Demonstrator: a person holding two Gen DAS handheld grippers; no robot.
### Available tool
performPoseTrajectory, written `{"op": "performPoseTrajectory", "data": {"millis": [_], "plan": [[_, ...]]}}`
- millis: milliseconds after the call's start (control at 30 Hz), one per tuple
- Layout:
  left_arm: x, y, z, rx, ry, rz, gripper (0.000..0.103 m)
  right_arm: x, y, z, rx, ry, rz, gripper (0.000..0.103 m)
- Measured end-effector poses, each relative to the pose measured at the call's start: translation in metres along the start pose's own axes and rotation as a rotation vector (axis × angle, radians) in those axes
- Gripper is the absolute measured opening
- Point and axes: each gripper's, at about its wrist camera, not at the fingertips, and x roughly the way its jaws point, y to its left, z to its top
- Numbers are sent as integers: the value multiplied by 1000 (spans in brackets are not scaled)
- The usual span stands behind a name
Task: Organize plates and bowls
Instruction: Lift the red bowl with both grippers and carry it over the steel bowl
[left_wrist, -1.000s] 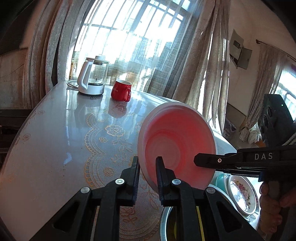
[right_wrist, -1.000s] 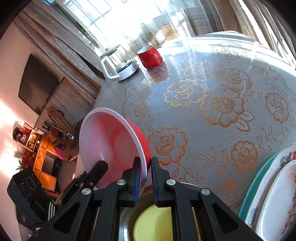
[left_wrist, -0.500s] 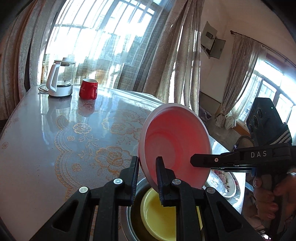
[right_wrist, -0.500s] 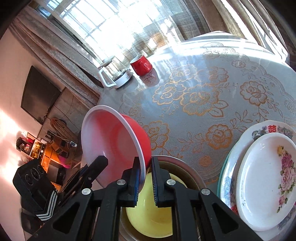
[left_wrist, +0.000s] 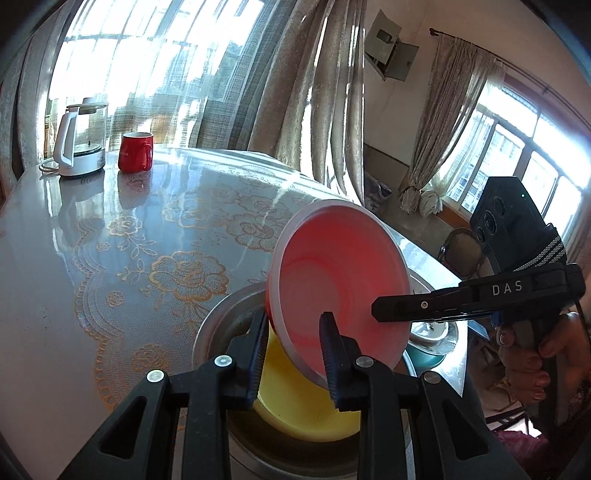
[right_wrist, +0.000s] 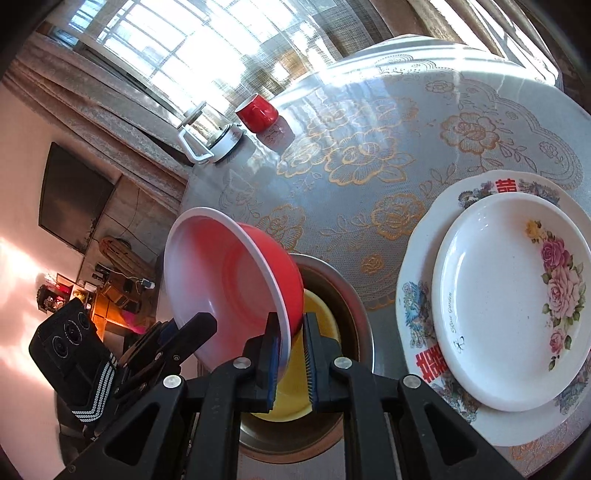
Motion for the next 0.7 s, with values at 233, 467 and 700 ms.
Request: {"op": "performPoseTrajectory", "data": {"millis": [233,467,700], "plan": [[-5,8,-9,-33,13,-15,28,10,0,-15,14,63,41,13],[-4,4,-9,-12,27,-10,30,14,-10,-24,64,98,55,14],[-10,12,-7,-45,-5,5,36,17,-17,-24,76,106,32,15]]}}
